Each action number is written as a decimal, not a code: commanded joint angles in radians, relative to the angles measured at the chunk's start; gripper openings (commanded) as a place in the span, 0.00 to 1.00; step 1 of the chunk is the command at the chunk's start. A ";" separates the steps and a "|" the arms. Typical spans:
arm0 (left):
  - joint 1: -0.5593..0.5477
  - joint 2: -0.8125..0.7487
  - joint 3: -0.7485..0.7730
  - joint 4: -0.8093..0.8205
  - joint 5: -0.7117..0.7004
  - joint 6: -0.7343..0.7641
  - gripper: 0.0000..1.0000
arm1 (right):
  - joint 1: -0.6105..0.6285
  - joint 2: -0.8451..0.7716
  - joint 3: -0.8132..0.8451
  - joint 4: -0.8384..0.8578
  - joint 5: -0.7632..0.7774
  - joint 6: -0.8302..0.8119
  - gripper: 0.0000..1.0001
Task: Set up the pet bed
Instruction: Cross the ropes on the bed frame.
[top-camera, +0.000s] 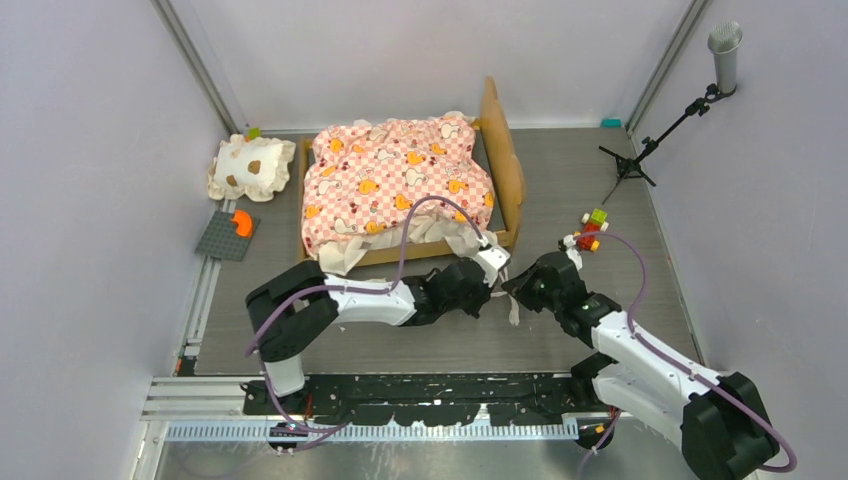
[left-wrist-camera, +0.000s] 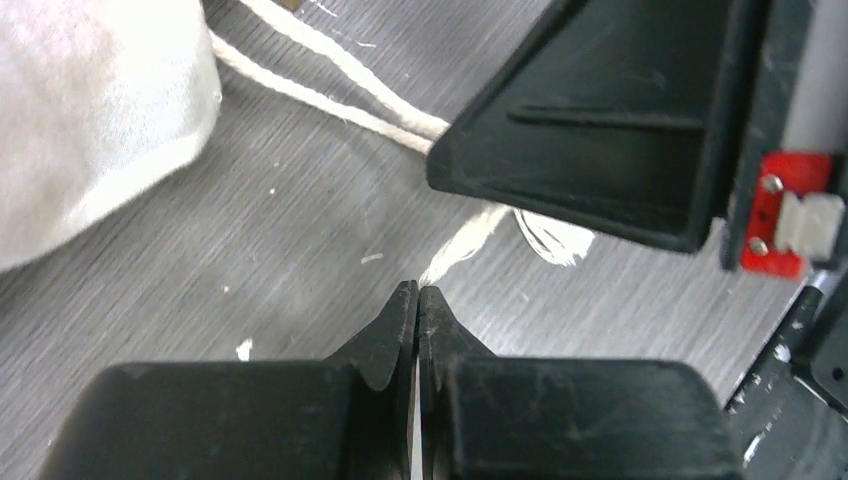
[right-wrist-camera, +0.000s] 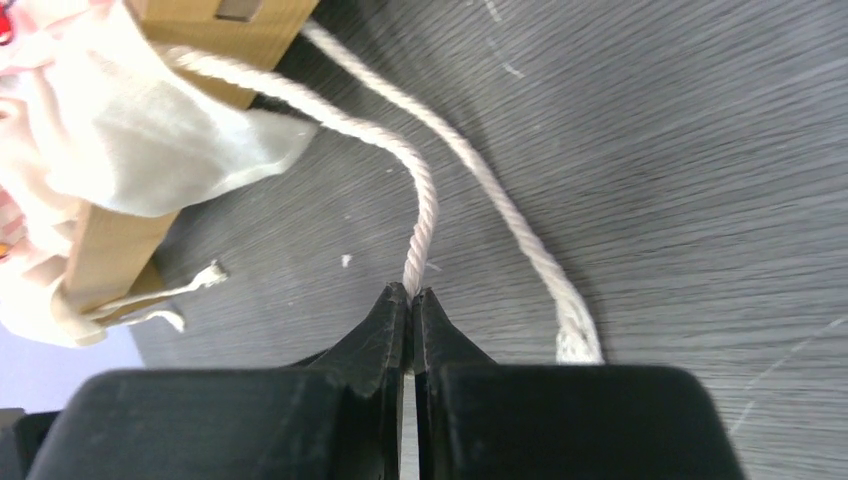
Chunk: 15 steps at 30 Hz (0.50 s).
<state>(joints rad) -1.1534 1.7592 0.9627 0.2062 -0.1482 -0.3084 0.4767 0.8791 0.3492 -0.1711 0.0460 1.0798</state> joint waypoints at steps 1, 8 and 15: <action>0.028 0.063 0.065 0.030 0.040 0.048 0.00 | -0.005 0.031 0.050 -0.040 0.115 -0.066 0.06; 0.051 0.139 0.133 0.037 0.051 0.077 0.00 | -0.008 0.064 0.087 -0.071 0.200 -0.114 0.06; 0.061 0.199 0.175 0.029 0.045 0.108 0.00 | -0.010 0.105 0.106 -0.087 0.252 -0.150 0.09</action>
<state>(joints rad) -1.1076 1.9293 1.1088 0.2344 -0.0849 -0.2447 0.4747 0.9699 0.4141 -0.2485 0.2131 0.9695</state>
